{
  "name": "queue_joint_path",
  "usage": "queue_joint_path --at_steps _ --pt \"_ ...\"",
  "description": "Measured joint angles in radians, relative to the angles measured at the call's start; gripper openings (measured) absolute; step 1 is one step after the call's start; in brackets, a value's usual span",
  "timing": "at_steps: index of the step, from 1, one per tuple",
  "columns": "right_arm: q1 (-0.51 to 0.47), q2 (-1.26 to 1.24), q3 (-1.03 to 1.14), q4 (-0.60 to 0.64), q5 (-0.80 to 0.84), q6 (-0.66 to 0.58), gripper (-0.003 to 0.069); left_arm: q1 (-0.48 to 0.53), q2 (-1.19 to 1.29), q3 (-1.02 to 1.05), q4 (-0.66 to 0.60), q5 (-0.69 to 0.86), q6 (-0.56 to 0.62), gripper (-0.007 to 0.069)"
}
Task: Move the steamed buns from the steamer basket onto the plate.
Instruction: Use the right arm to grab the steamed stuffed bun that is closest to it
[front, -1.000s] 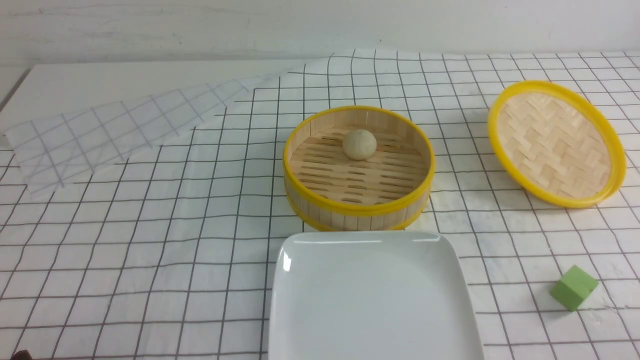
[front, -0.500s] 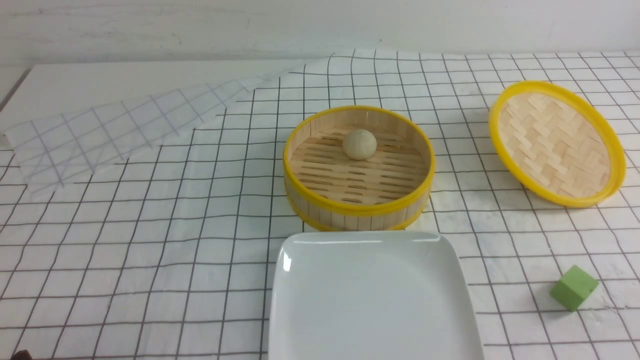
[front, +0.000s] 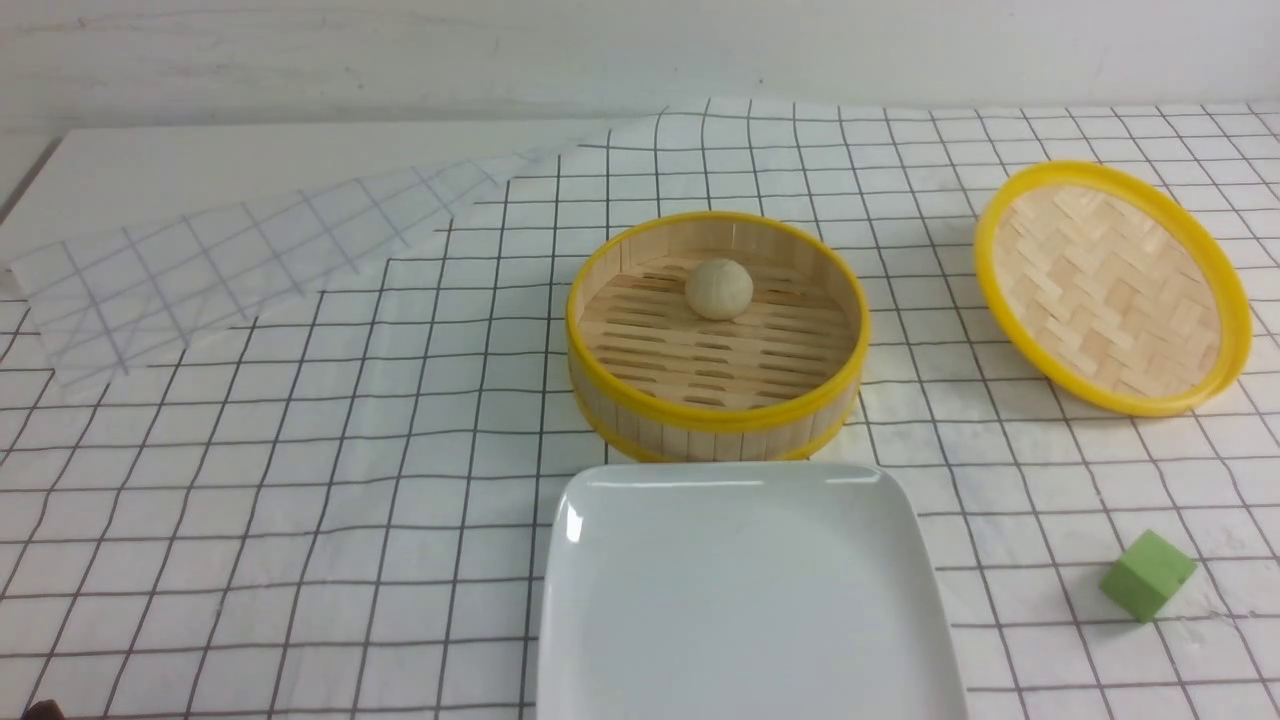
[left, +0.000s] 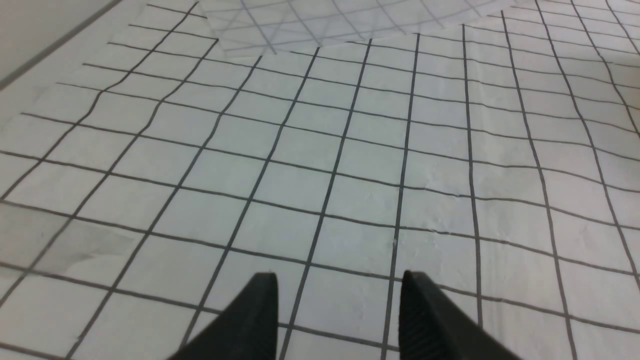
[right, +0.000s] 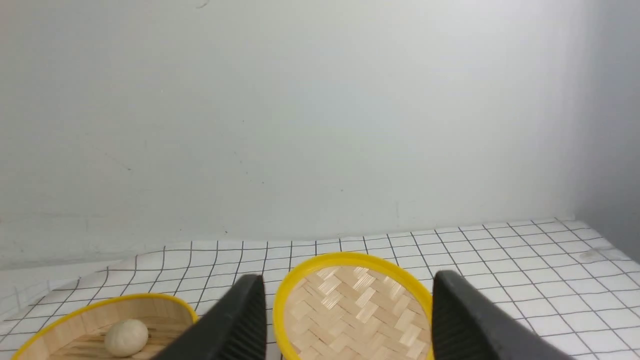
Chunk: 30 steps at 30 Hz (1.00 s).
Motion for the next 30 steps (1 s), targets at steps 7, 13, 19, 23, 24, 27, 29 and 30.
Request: queue_joint_path --at_steps 7,13,19,23,24,27,29,30 --pt "0.0 0.0 0.0 0.007 0.004 0.0 0.0441 0.0 0.0 0.0 0.001 0.0 0.0 0.0355" --pt "0.0 0.0 0.0 0.0 0.0 0.0 0.0441 0.0 0.0 0.0 0.001 0.0 0.0 0.0355" --pt "0.0 0.0 0.0 0.0 0.009 0.0 0.0441 0.0 0.0 0.0 0.003 0.0 0.0 0.0355" --pt "0.0 0.0 0.0 0.0 0.012 0.003 0.0441 0.0 0.0 0.0 0.003 0.0 0.0 0.0355" --pt "0.0 0.0 0.0 0.0 0.012 0.004 0.0441 0.0 0.0 0.0 0.003 0.0 0.0 0.0355" --pt "0.0 0.0 0.0 0.006 0.01 0.005 0.0441 0.0 0.0 0.0 0.003 0.0 0.0 0.0355" --pt "0.0 0.0 -0.001 0.018 0.01 0.005 0.0441 0.0 0.0 0.0 0.003 0.0 0.0 0.0355" --pt "0.0 0.0 -0.002 0.026 0.01 0.005 0.0441 0.0 0.0 0.0 0.003 0.0 0.0 0.0355"
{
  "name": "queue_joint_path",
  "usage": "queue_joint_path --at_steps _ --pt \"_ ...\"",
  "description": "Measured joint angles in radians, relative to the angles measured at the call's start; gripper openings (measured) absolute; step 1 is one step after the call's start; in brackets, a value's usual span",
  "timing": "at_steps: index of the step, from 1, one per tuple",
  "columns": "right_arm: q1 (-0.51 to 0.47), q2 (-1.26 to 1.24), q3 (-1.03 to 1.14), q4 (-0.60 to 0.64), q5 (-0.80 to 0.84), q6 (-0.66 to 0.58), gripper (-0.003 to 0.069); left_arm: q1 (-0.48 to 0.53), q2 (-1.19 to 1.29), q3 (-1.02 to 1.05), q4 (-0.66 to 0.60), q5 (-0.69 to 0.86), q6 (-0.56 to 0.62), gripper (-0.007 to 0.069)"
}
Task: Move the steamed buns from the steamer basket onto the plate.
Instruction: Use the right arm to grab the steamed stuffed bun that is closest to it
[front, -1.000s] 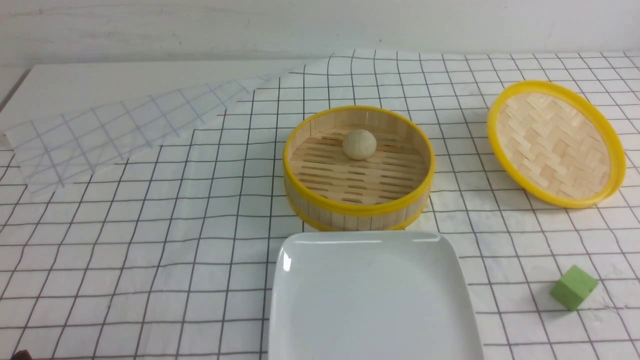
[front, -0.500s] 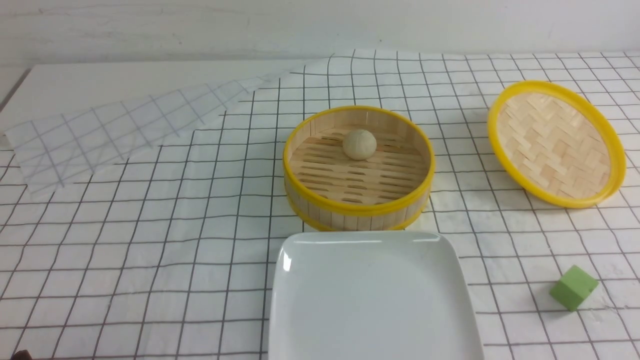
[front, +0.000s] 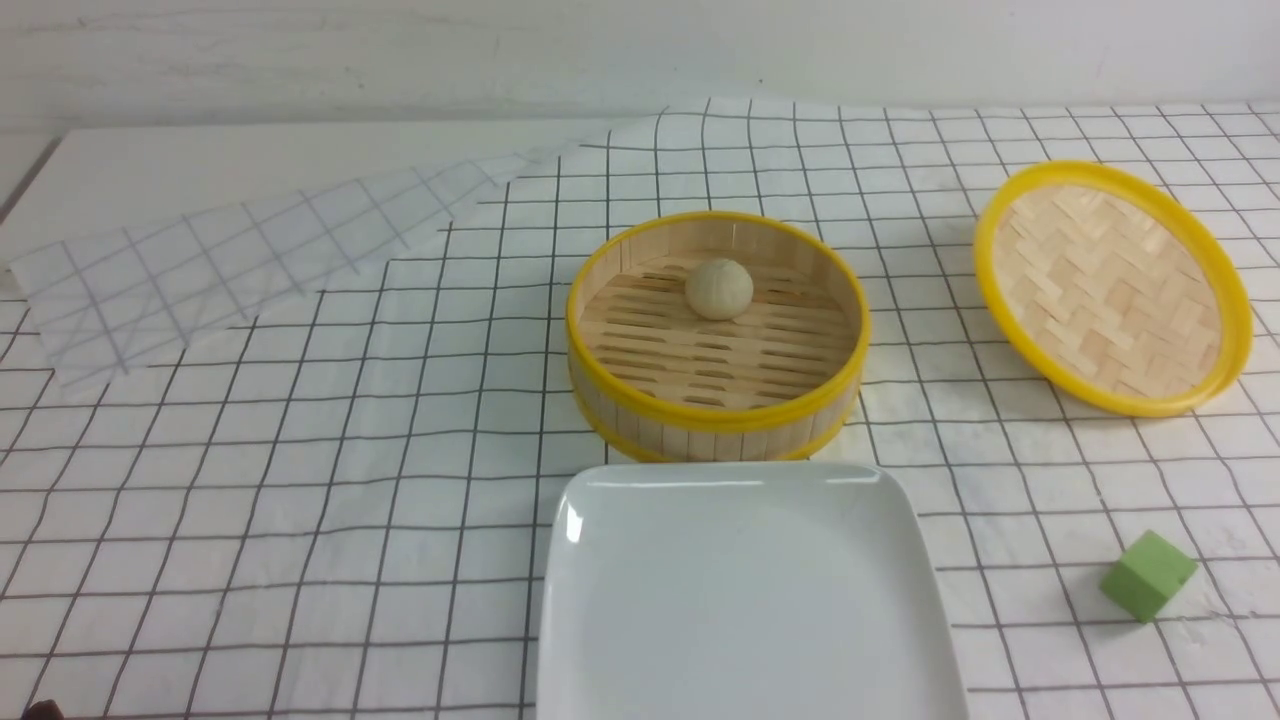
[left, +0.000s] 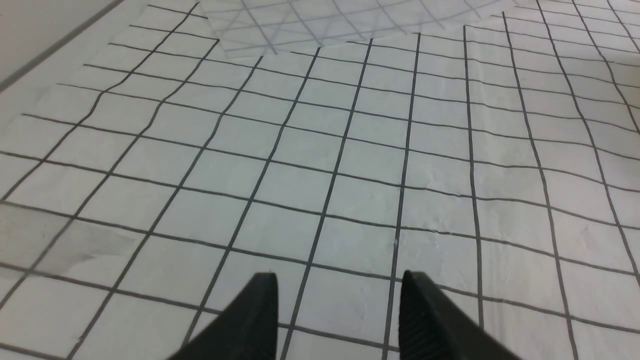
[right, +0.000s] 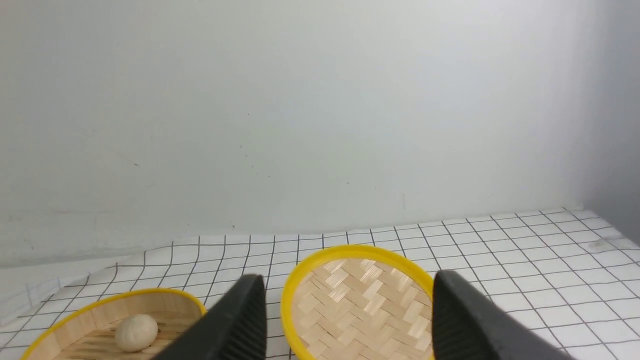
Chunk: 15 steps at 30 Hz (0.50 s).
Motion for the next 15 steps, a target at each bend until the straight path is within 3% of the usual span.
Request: queue_joint_path --at_steps 5,10,15 --pt "0.0 0.073 -0.074 0.068 0.102 -0.016 0.0441 0.0 0.0 0.0 0.002 0.0 0.0 0.0355" --pt "0.0 0.236 -0.182 0.17 0.183 -0.189 0.0441 0.0 0.0 0.0 0.002 0.0 0.0 0.0355" --pt "0.0 0.44 -0.313 0.371 0.224 -0.338 0.0441 0.0 0.0 0.0 0.003 0.0 0.0 0.0355"
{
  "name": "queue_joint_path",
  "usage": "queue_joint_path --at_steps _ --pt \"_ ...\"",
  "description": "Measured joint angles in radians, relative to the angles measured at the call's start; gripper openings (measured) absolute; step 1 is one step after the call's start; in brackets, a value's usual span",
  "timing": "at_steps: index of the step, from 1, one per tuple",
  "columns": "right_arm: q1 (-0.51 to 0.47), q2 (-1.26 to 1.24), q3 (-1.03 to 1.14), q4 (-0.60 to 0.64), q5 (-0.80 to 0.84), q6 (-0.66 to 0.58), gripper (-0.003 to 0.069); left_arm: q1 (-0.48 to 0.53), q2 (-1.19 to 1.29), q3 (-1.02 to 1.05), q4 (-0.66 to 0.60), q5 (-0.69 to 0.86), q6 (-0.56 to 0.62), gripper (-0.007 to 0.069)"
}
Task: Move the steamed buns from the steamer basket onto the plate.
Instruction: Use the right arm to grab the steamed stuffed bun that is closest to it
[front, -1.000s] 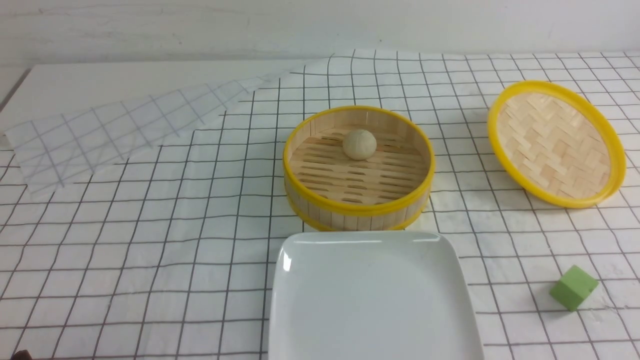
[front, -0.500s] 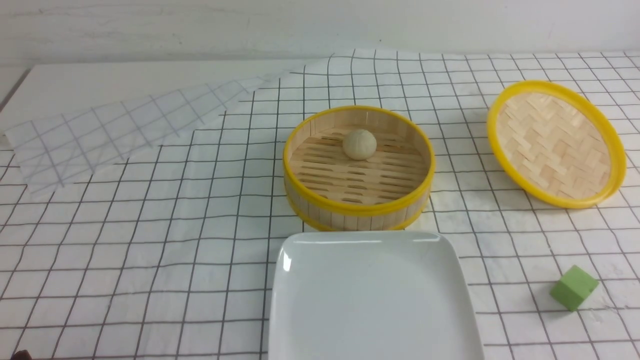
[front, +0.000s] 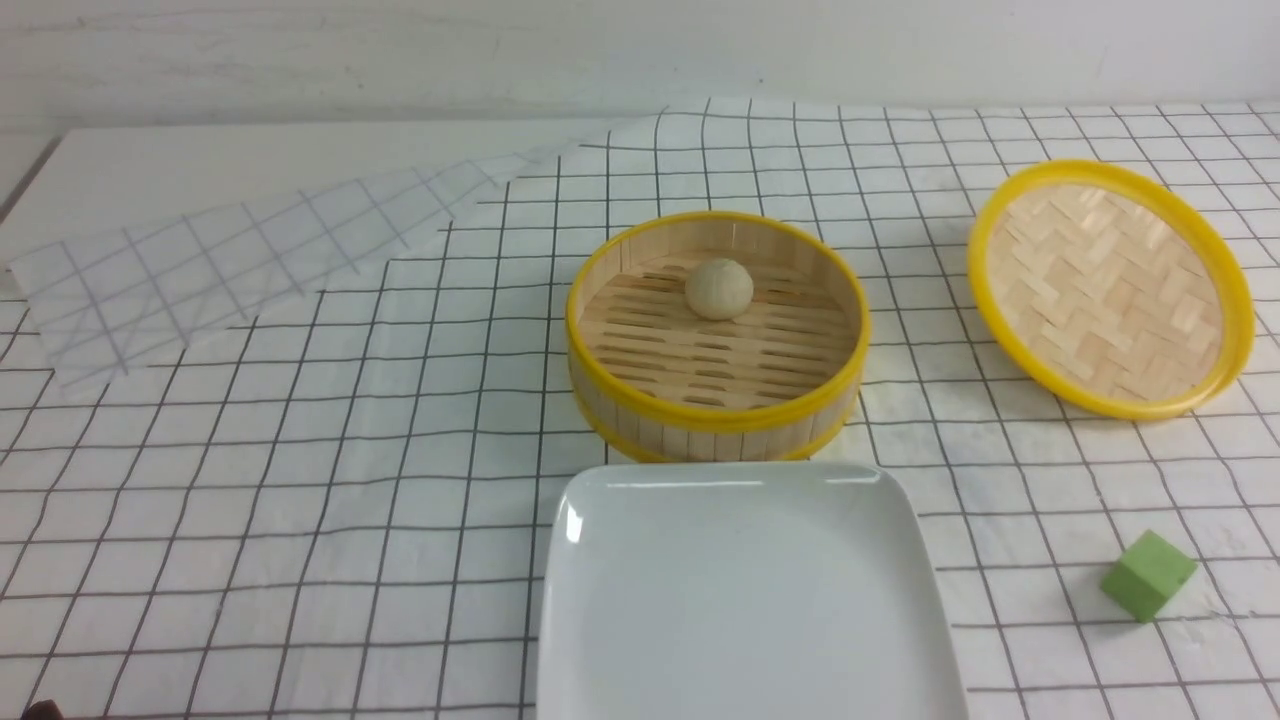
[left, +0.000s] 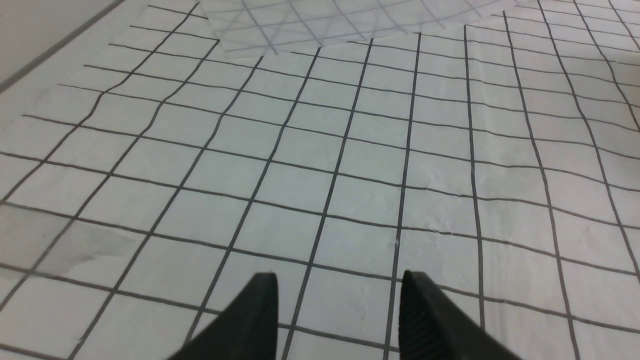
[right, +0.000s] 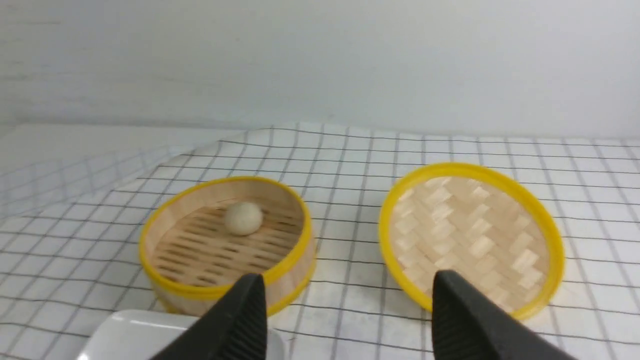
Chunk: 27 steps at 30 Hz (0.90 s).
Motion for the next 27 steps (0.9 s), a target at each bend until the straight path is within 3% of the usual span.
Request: queue_joint_path --at_steps 2,7,14,22,27 --pt "0.0 0.142 -0.084 0.118 0.014 -0.097 0.0441 0.0 0.0 0.0 0.0 0.0 0.0 0.0355" --pt "0.0 0.374 -0.219 0.227 0.093 -0.223 0.0441 0.0 0.0 0.0 0.001 0.0 0.0 0.0355" --pt "0.0 0.652 -0.351 0.302 0.198 -0.41 0.0441 0.0 0.0 0.0 0.001 0.0 0.0 0.0355" --pt "0.0 0.889 -0.393 0.468 0.231 -0.714 0.0441 0.0 0.0 0.0 0.001 0.0 0.0 0.0355" --pt "0.028 1.009 -0.393 0.496 0.209 -0.797 0.0441 0.0 0.0 0.0 0.001 0.0 0.0 0.0355"
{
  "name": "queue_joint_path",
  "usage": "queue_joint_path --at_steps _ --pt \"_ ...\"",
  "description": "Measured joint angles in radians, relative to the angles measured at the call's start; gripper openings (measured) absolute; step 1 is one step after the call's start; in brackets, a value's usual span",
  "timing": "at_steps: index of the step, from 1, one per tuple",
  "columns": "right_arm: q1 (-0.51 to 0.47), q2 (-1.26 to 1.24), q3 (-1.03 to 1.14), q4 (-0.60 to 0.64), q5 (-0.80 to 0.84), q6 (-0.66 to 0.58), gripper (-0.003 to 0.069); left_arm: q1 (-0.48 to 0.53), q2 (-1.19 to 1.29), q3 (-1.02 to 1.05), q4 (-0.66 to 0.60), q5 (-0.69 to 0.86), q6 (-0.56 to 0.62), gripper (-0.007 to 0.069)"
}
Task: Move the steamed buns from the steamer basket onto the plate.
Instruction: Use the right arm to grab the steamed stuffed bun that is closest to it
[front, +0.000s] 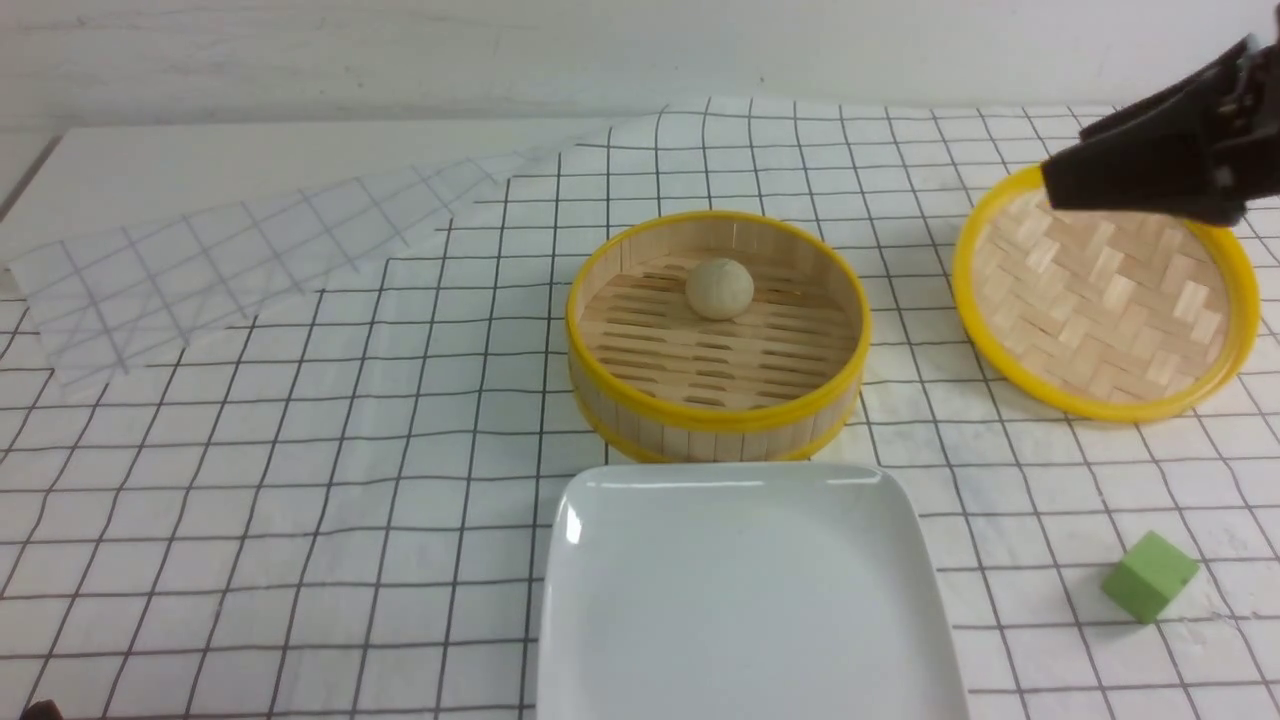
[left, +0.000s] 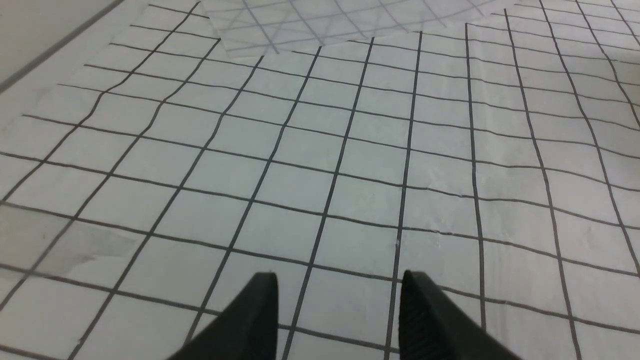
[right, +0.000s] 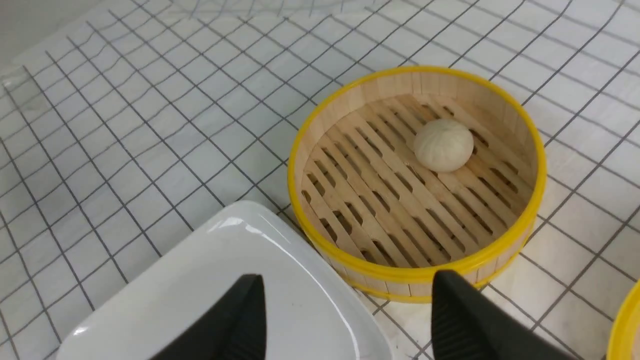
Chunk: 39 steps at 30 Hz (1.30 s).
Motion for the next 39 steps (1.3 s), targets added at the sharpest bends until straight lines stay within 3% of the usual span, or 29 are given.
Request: queue_joint_path --at_steps 13,28,39 --pt "0.233 0.255 -0.123 0.036 -0.293 -0.031 0.0441 0.0 0.0 0.0 0.0 0.0 0.0 0.0355" --pt "0.259 0.582 -0.362 0.05 -0.362 0.012 0.0441 0.0 0.0 0.0 0.0 0.0 0.0 0.0355" --pt "0.307 0.725 -0.384 0.044 -0.412 -0.029 0.0441 0.0 0.0 0.0 0.0 0.0 0.0 0.0355"
